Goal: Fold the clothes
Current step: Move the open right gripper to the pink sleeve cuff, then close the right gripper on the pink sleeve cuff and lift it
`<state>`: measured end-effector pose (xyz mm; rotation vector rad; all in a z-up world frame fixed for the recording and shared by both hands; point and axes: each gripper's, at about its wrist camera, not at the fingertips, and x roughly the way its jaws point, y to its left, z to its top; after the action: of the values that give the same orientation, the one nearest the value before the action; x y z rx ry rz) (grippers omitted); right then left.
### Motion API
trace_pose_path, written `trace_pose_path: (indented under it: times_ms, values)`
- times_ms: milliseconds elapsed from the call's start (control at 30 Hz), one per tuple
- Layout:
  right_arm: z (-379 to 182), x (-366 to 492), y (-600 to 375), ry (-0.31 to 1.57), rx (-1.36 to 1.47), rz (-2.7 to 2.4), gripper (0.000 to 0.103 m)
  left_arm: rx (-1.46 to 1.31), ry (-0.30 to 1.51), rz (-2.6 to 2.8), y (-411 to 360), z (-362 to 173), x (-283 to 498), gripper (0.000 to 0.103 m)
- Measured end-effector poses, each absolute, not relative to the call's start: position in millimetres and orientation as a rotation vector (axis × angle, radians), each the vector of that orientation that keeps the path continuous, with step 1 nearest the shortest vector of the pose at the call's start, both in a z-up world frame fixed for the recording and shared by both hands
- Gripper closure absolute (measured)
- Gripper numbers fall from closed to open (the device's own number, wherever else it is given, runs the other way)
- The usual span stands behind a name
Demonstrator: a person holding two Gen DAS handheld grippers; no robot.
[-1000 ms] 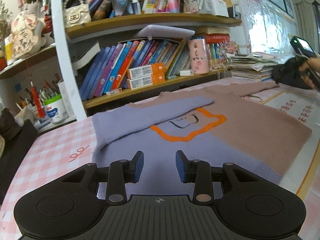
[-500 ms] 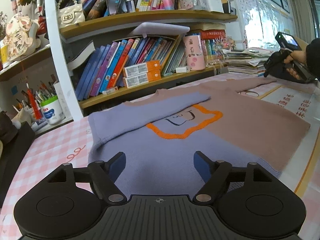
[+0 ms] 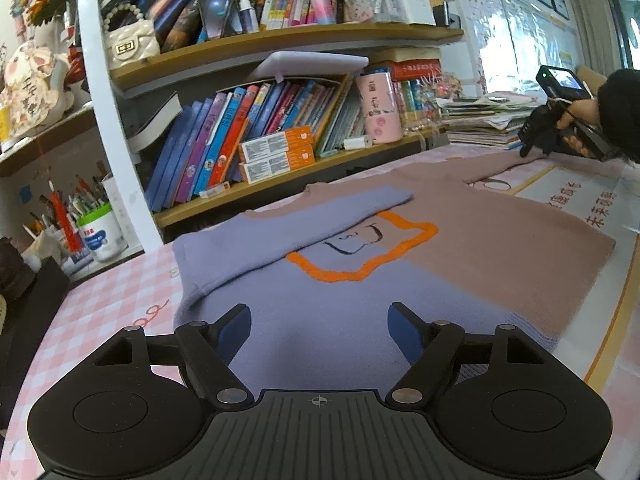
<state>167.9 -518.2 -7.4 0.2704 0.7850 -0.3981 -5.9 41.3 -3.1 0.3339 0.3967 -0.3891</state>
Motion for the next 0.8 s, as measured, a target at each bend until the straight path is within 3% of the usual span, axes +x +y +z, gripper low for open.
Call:
trace_pose_path:
  times_ms: [67, 133, 200, 333, 800]
  values:
    - [-6.8, 168.0, -516.5, 0.786, 0.266, -0.388, 0.064, 0.334, 0.396, -0.391, 41.5, -3.0, -6.0, 0.026]
    - [-6.3, 168.3, -515.0, 0.784, 0.268, -0.378, 0.089, 0.333, 0.395, -0.393, 41.6, -2.9, -6.1, 0.026]
    - [-5.6, 169.1, -512.6, 0.780, 0.278, -0.378, 0.092, 0.333, 0.395, -0.395, 41.7, -3.0, -6.3, 0.026]
    - [11.5, 170.3, -496.1, 0.745, 0.275, -0.377, 0.094, 0.340, 0.389, -0.393, 40.8, -3.3, -7.7, 0.026]
    - [169.5, 163.3, -315.4, 0.428, 0.123, 0.108, 0.094, 0.332, 0.367, -0.414, 42.3, -2.0, -10.4, 0.025]
